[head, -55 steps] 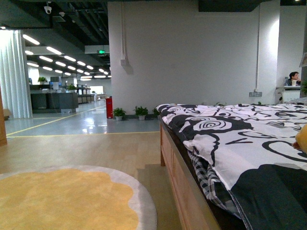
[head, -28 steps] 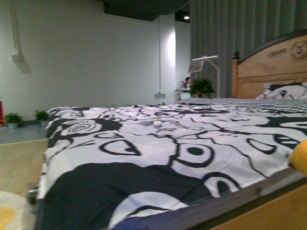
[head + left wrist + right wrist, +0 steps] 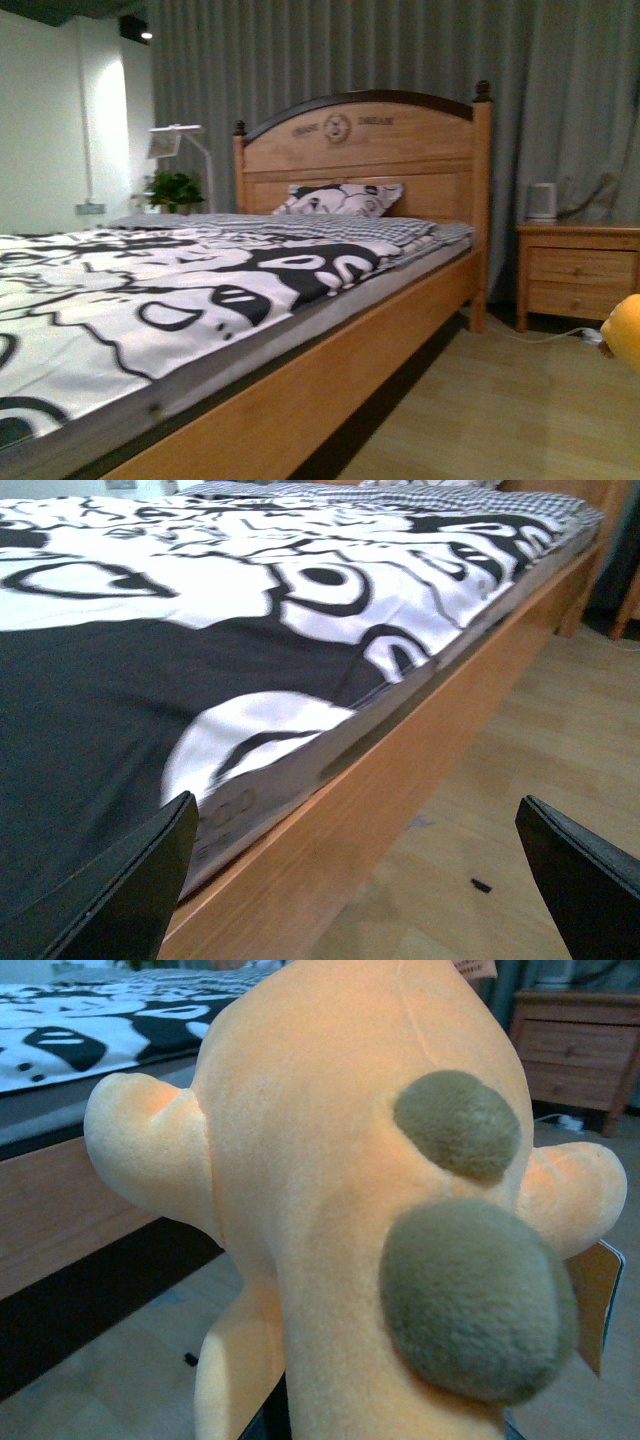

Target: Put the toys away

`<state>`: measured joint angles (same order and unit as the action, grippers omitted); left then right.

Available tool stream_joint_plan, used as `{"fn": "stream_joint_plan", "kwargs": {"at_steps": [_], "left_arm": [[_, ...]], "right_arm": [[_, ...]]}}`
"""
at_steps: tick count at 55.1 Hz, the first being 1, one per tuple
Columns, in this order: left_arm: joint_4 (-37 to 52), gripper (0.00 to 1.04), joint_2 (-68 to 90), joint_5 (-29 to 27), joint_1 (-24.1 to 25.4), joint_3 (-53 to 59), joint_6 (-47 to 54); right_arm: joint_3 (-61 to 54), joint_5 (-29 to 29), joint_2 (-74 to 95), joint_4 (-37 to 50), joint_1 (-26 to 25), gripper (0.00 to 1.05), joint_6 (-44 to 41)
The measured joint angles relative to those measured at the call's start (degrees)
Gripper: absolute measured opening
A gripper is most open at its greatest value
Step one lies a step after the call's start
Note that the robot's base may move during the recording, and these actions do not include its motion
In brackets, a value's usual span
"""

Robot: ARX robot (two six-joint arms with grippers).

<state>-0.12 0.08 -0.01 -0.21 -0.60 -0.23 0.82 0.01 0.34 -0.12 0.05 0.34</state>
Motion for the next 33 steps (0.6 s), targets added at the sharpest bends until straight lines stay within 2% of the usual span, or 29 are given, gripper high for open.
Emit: {"fn": "stream_joint_plan", "kwargs": {"at_steps": [33], "left_arm": [[0.0,0.98,0.02,-0.04,0.0,0.0,0.0]], "right_arm": [[0.0,0.0,0.02,0.0,0.0,0.07,-0.02]]}}
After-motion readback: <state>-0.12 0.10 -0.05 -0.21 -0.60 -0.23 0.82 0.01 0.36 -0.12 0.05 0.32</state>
